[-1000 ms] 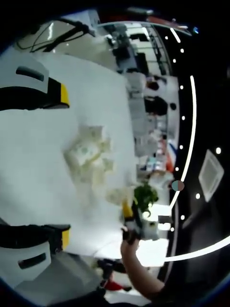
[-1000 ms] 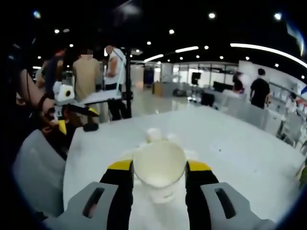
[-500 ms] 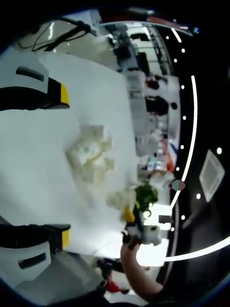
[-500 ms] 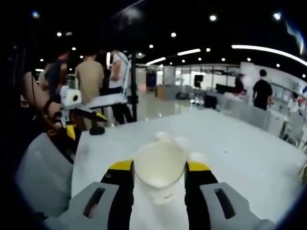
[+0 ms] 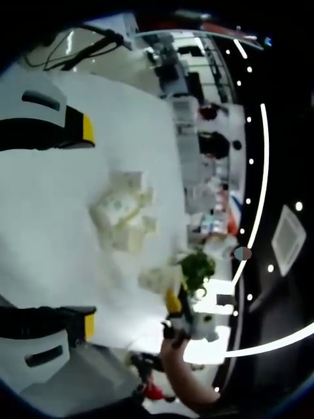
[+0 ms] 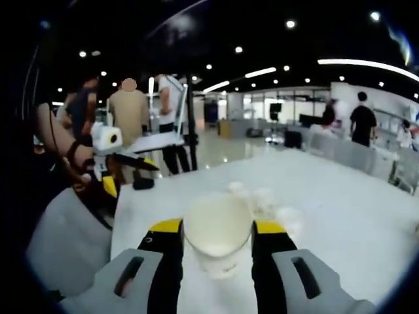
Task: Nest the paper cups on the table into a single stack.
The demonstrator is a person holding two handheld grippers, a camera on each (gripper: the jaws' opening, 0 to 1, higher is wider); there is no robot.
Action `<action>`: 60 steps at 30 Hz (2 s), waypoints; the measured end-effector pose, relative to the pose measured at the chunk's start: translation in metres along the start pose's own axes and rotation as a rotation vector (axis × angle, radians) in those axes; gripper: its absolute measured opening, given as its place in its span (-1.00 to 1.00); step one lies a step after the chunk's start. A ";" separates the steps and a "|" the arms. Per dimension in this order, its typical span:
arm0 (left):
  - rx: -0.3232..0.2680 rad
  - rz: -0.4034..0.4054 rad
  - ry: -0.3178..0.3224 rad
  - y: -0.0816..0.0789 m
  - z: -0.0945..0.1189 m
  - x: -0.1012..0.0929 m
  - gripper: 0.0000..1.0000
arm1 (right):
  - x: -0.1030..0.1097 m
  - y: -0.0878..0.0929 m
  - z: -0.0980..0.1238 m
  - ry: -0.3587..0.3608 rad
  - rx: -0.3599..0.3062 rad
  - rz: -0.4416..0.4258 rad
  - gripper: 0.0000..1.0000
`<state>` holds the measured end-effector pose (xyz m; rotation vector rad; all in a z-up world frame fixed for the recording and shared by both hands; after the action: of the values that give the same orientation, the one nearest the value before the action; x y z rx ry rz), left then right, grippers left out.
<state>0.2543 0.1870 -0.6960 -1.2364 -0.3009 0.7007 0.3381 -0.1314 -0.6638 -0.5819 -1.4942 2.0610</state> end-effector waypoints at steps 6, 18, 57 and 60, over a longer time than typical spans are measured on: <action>0.003 0.005 0.002 0.000 -0.001 -0.001 0.99 | 0.010 0.000 0.002 -0.027 -0.017 -0.011 -0.26; 0.005 -0.002 0.008 -0.001 -0.004 -0.002 0.99 | 0.033 0.006 -0.003 -0.112 -0.013 -0.020 -0.26; 0.035 0.015 0.015 0.005 -0.002 -0.005 1.00 | 0.085 0.055 -0.024 -0.244 0.064 -0.013 -0.26; 0.044 0.001 0.015 0.005 -0.002 -0.005 1.00 | 0.087 0.058 -0.026 -0.251 0.071 -0.012 -0.26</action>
<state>0.2497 0.1832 -0.7006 -1.1996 -0.2716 0.6952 0.2777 -0.0720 -0.7299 -0.2939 -1.5485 2.2334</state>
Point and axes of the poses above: the point that each gripper's makers call its tool centre point, and the gripper's own axes: z roughly backward along the fingers, x roughly to its left, y roughly out of its underside, the point moved 8 cm from there along z, roughly backward along the fingers, and after that the axes turned 12 degrees about y, right-handed, at the moved point
